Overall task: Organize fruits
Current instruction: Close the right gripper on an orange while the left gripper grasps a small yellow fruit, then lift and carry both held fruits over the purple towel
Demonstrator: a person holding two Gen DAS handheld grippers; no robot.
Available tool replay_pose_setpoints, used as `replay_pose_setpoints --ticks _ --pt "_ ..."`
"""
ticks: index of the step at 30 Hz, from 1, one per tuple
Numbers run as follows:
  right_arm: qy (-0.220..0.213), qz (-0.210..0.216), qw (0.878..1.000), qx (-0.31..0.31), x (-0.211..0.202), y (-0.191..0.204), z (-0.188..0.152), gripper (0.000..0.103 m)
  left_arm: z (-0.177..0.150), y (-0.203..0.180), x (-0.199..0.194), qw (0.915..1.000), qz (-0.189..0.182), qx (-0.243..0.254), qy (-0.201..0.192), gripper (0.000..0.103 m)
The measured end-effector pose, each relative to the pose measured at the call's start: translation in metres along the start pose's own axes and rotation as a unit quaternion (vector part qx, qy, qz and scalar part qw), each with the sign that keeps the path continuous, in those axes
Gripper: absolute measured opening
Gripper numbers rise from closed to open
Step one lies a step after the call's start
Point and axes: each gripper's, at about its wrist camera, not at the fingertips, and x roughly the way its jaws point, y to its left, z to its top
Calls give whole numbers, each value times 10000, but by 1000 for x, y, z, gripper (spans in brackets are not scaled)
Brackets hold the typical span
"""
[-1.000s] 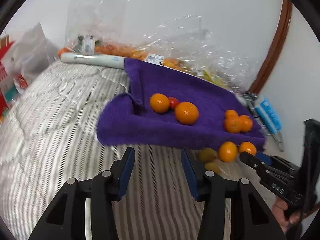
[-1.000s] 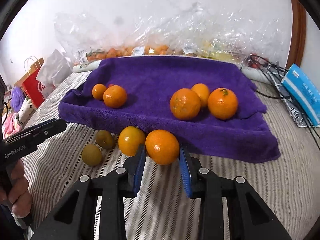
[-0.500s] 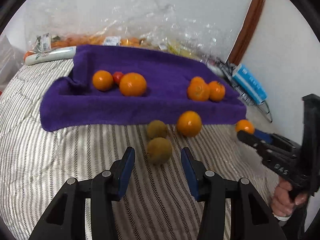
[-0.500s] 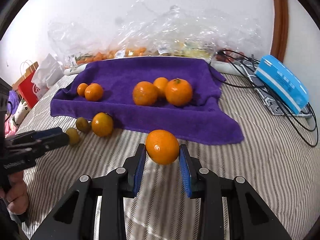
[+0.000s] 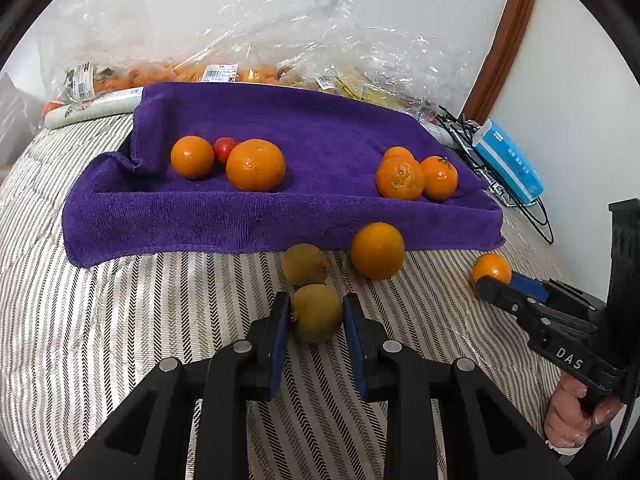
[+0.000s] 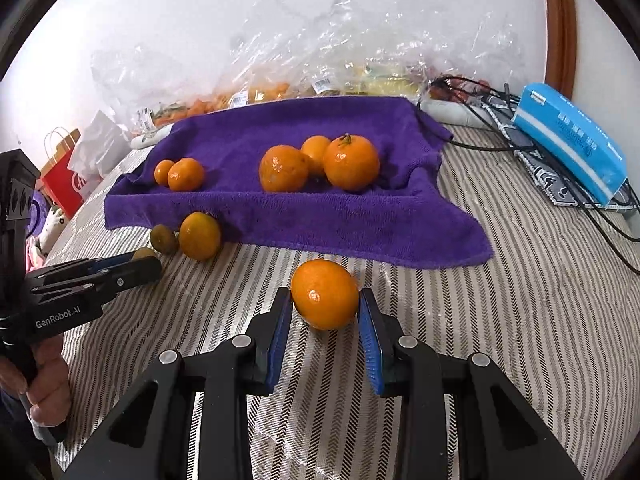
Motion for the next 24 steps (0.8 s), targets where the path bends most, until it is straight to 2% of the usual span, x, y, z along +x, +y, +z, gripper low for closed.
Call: replay_pose_setpoints --ticks 9,19,24 --pt "56 -15 10000 -38 2 1 0 33 -1 1 -1 9999 -135 -48 -19 25" --pt "-176 -71 9997 125 -6 1 -1 33 0 5 -22 9985 -389 -164 -360 25" --pt "-280 100 9994 195 -19 9 8 33 15 9 -45 9985 -254 3 -495 25"
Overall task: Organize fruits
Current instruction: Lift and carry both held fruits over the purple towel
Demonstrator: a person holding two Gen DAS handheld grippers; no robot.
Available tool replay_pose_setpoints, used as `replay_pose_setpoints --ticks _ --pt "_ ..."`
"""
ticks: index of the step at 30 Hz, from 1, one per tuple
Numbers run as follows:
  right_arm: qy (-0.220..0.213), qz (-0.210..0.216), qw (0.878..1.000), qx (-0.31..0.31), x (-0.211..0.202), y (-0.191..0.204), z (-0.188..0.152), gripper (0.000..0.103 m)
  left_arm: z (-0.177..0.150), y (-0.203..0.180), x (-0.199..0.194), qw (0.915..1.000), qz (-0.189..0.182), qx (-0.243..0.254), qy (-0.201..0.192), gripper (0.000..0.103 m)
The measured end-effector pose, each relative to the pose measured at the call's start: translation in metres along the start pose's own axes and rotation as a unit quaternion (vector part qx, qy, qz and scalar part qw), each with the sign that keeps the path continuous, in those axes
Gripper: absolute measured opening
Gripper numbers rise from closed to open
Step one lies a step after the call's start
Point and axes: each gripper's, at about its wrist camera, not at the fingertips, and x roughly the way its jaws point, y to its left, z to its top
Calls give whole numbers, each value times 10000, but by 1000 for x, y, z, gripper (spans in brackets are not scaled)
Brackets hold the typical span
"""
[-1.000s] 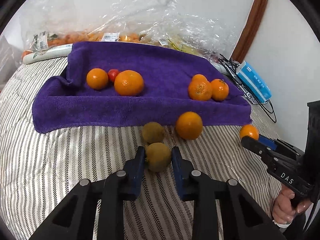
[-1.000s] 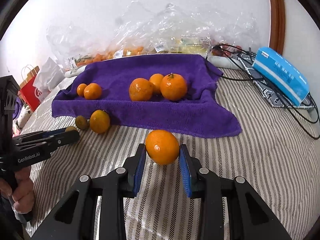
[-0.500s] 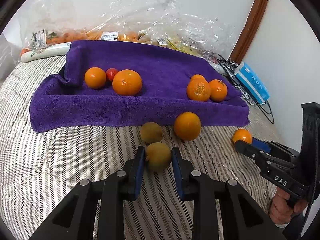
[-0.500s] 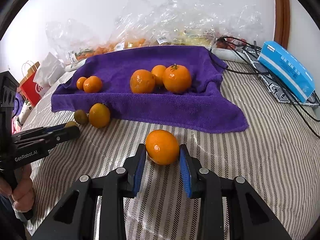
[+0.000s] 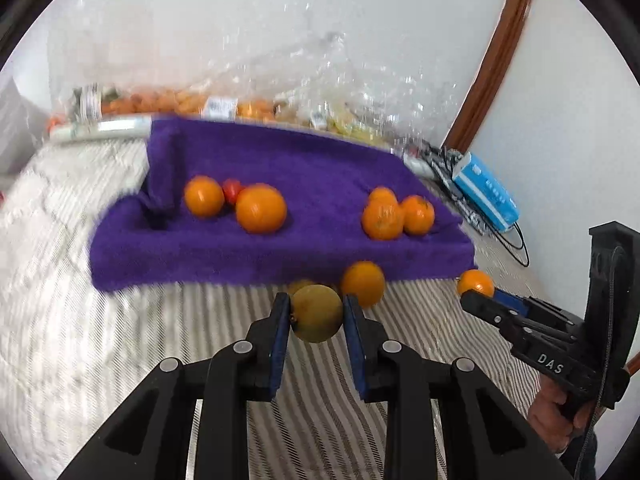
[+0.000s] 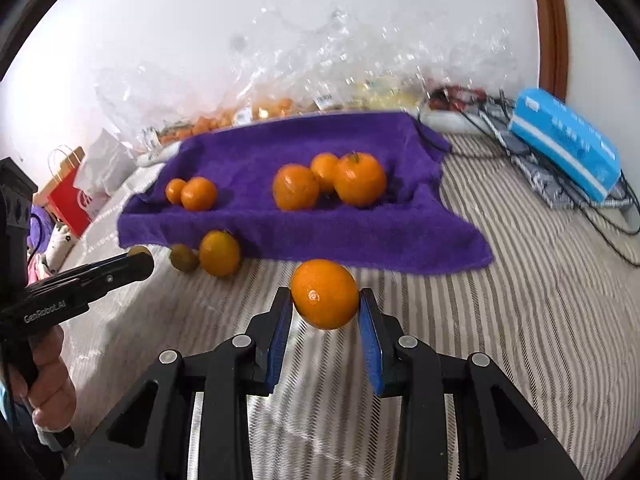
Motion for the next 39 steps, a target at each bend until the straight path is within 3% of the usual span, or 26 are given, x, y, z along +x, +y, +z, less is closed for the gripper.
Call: replay_pose_setpoints --ticks 11,19,24,27,39 --pt "-724 203 9970 -174 -16 25 69 33 61 23 -15 9941 737 64 -791 25" --pt "-983 299 9943 -288 5 35 110 33 93 53 19 9929 833 -306 -790 25" --pt "-767 416 9959 -219 37 28 107 33 79 63 36 9913 969 -382 -799 26" --pt "-495 235 9983 -189 54 18 103 33 76 69 46 9917 1007 -449 -656 26" --pt "-376 -34 9992 115 71 -3 95 33 71 77 52 9918 915 -651 -610 26"
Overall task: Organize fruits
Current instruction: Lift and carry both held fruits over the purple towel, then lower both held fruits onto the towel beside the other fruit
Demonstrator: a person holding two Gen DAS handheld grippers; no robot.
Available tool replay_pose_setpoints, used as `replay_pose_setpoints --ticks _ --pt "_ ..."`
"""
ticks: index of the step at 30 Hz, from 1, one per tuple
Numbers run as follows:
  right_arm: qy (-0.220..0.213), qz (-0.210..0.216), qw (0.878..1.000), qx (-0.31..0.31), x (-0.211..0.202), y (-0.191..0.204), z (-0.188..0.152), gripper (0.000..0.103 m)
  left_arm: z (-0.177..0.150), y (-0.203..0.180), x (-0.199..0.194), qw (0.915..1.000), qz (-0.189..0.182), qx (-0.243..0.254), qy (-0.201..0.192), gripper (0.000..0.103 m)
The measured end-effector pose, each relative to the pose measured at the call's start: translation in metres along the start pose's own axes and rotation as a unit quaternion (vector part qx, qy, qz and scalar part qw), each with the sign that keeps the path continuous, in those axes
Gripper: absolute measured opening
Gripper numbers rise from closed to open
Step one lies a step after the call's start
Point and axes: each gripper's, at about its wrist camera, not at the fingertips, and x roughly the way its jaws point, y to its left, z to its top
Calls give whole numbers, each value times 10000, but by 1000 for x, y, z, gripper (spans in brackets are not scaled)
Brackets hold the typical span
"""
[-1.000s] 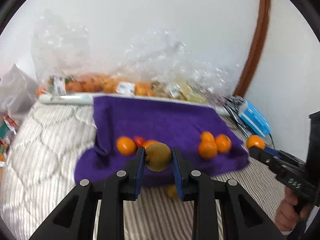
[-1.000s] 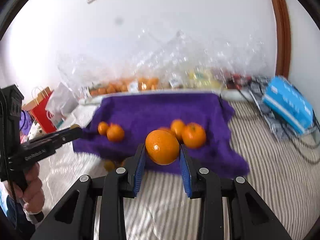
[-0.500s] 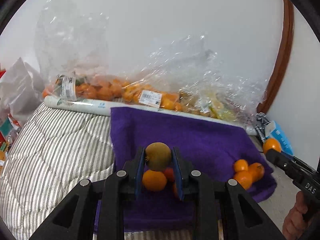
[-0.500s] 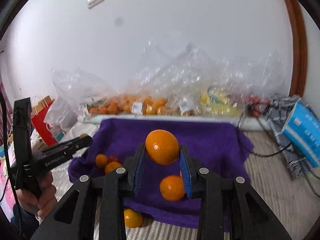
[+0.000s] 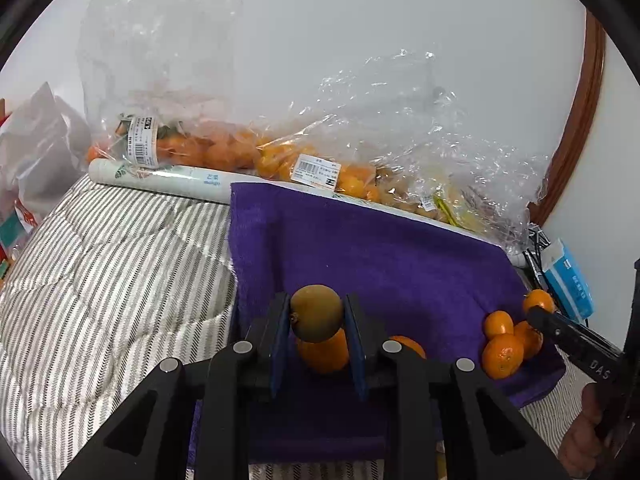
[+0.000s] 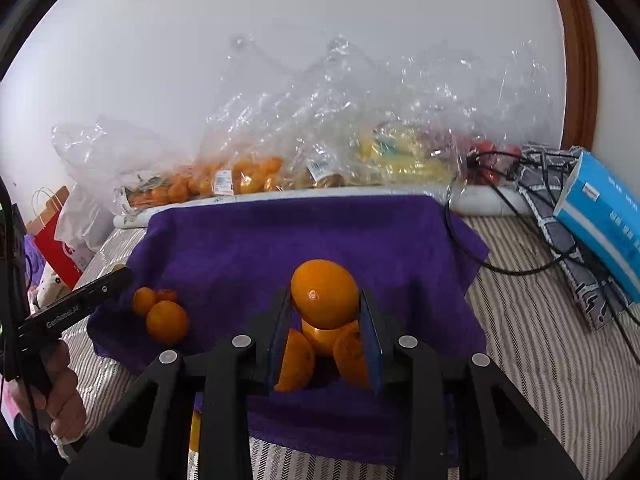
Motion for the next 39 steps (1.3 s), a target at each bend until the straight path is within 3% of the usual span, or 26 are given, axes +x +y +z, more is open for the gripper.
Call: replay_pose_setpoints --ticks 24,39 --pt "-96 -315 9995 -15 6 1 -5 34 -3 3 6 9998 193 -59 79 26" --pt "-86 -315 9994 -137 5 6 -5 34 -4 0 5 9999 -94 -44 105 26"
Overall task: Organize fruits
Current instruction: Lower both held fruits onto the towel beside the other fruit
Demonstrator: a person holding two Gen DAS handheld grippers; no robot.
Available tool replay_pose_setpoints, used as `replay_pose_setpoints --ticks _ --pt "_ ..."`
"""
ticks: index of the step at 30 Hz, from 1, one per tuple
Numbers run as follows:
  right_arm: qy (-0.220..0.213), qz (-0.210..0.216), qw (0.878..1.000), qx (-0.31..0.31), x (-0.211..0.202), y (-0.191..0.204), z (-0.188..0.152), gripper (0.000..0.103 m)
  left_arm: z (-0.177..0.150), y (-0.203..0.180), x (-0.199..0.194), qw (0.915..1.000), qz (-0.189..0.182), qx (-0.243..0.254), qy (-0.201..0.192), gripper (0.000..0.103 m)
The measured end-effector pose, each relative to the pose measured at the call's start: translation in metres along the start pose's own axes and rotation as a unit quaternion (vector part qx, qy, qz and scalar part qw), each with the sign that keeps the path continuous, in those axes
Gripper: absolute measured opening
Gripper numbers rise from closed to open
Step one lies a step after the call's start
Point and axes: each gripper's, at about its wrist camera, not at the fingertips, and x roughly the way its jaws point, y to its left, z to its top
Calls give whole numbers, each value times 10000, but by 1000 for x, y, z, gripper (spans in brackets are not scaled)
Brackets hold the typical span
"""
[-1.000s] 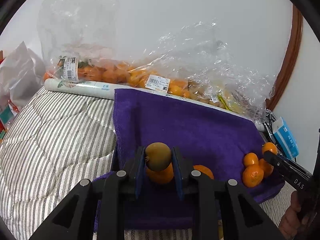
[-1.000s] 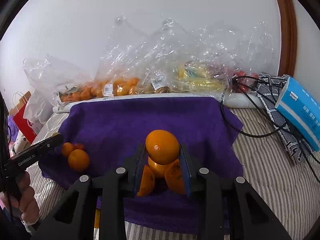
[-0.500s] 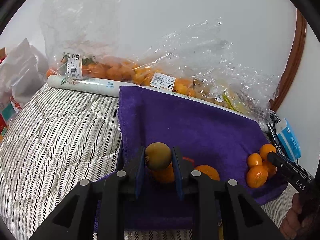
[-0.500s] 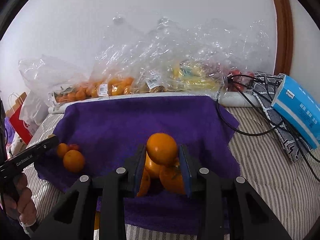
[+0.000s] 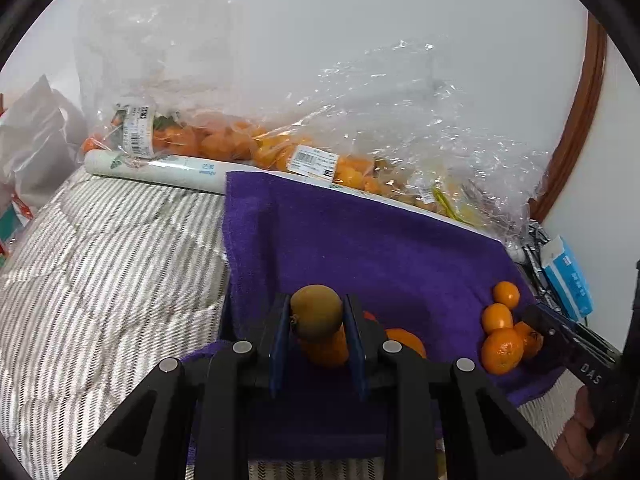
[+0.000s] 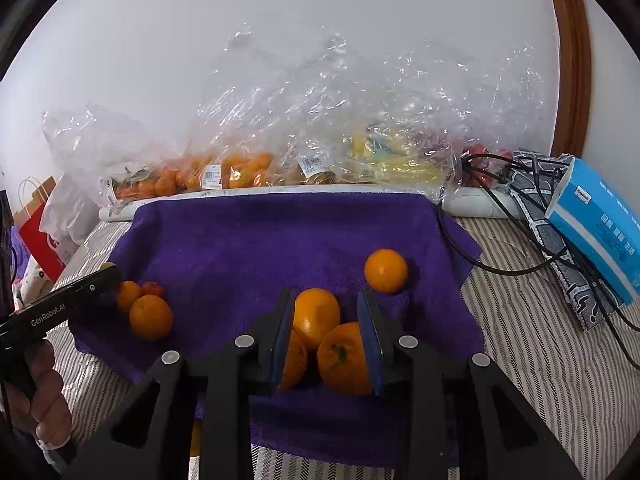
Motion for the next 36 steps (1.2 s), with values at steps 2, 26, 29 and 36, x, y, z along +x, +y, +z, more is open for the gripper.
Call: replay_pose_setpoints --ticks 2,26,29,36 --pt "13 4 10000 -3 0 0 0 34 0 -1 2 10000 -72 -14 62 26" --pt "-19 -50 10000 -38 1 2 -1 45 -1 -4 -9 9991 -415 -71 -102 50" --pt "-19 -49 10000 -36 1 1 -1 45 -1 -5 -9 9990 -418 -69 -109 50" --pt "-56 -65 9999 -98 -1 2 -1 45 -1 -8 -10 9993 -350 -8 -148 50"
